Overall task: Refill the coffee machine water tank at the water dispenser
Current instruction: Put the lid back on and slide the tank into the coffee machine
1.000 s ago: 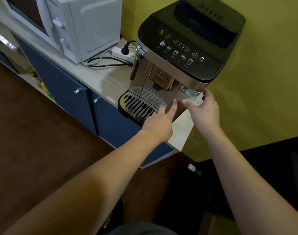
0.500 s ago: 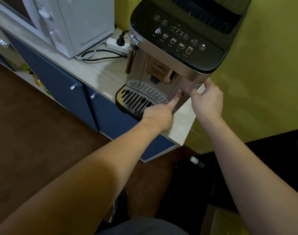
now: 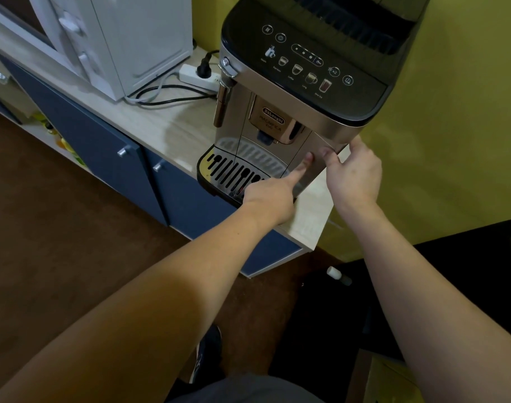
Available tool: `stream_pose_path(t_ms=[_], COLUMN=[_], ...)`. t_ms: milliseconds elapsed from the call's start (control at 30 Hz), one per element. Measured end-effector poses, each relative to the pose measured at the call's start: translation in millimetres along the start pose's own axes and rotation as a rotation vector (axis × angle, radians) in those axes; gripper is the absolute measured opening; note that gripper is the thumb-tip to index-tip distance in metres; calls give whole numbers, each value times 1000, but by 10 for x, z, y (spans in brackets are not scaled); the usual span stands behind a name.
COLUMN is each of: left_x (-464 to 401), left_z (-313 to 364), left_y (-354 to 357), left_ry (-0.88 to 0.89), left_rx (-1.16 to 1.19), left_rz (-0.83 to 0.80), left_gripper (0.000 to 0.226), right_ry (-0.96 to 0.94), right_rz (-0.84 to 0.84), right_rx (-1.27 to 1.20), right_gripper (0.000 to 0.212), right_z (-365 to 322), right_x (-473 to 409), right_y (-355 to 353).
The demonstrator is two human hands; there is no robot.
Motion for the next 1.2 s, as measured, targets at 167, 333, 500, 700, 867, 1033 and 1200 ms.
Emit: stream_pose_path(t_ms=[167, 333, 500, 700, 867, 1033, 1200], left_x=[-6, -1, 8, 7, 15, 19, 20], left_z=[-9, -5, 1, 4, 15, 6, -45], left_y=[-8, -14, -16, -24, -51, -92, -126], left_ry=[1, 2, -2, -11, -17, -9, 65], left_rx=[-13, -33, -32, -45, -60, -84, -17], left_rz=[-4, -2, -3, -6, -23, -66, -47], left_gripper=[103, 104, 104, 104, 105, 108, 97], right_ry=[-7, -16, -6, 5, 6, 23, 11], right_rz=[15, 14, 17, 11, -6, -53, -118], right_rx=[-2, -20, -23, -37, -38, -67, -126], right_gripper=[49, 50, 52, 51, 51, 54, 55], right_z=[39, 58, 51, 45, 49, 26, 7], right_x=[-17, -19, -14, 3, 2, 34, 87], right_y=[57, 87, 98, 103, 90, 79, 38])
Point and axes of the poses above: each hand's wrist, its own x-axis away from the middle knuckle, its own y-axis out of the palm, z = x × y, the point moved 3 cm from there along -x, towards the middle knuckle, and after that the axes turned 2 degrees about z, right-handed, at the moved point
